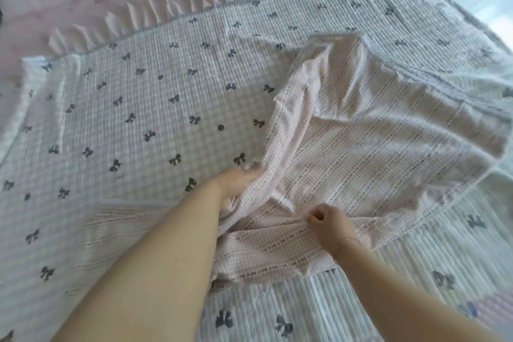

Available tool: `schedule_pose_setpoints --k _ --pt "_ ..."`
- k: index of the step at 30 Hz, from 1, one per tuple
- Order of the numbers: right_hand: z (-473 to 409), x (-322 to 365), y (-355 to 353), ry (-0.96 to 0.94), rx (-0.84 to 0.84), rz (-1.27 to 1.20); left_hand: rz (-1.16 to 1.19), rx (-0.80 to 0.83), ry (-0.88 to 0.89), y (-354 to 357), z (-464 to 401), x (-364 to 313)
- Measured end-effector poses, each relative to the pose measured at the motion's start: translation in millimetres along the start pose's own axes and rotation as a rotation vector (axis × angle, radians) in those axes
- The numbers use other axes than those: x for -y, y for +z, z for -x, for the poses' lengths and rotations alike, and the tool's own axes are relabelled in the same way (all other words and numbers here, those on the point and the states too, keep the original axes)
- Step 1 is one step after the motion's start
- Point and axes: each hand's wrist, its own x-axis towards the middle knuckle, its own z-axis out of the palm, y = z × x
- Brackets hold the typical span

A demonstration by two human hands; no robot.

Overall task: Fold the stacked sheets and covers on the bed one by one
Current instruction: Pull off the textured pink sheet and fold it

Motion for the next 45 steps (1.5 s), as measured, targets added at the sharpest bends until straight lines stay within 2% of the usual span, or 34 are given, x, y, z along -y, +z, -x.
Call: schedule_pose_setpoints --k 3,5,7,9,11,13,16,19,22,28,33,36,40,45 --pt "11.8 -16.5 0.8 0.310 -0.161 -0.080 -0.006 0.039 -0.013 29.3 12.0 3.5" --pt "21.6 -25.4 -2.0 0.567 -0.270 -0.222 0.019 0.057 -0.016 43.1 10.1 7.8" --pt "30.3 -34.5 -1.7 0.832 -0.240 -0.373 0.059 0.054 -0.009 53.3 8.6 10.9" --pt "28.9 -51.4 10.9 0.940 -0.163 -0.663 0.075 0.060 0.010 59.8 13.4 11.9" --pt "20.5 -71.8 29.2 0.909 -0.081 -1.045 0.109 0.052 0.018 62.4 18.0 11.1" --pt "15.6 -73.2 30.4 0.814 -0.069 -1.271 0.142 0.045 0.031 61.8 27.1 5.8" --pt "33.7 -24.0 -6.8 0.662 0.000 -1.300 0.146 0.054 0.088 50.1 42.3 -5.5" --pt "41.7 0.0 -47.4 0.427 0.026 -1.456 0.239 0.101 0.183 22.6 70.7 -27.1" --pt "54.1 19.1 -93.6 0.294 0.092 -1.586 0.310 0.126 0.269 -6.1 103.1 -55.1" --pt "70.7 52.6 -221.9 -0.001 0.085 -1.495 0.512 0.051 0.510 -34.6 183.6 -125.5" --pt "79.1 88.0 -323.9 -0.205 0.084 -1.273 0.690 -0.128 0.635 -52.8 241.8 -163.0" --pt "88.1 111.2 -378.9 -0.229 0.005 -1.151 0.784 -0.261 0.675 -69.4 272.6 -167.6" --pt "90.7 126.9 -444.4 -0.227 -0.105 -1.103 0.908 -0.400 0.716 -98.0 315.3 -160.7" --pt "98.6 157.2 -495.1 -0.322 -0.178 -1.066 0.835 -0.522 0.774 -136.2 370.4 -158.4"
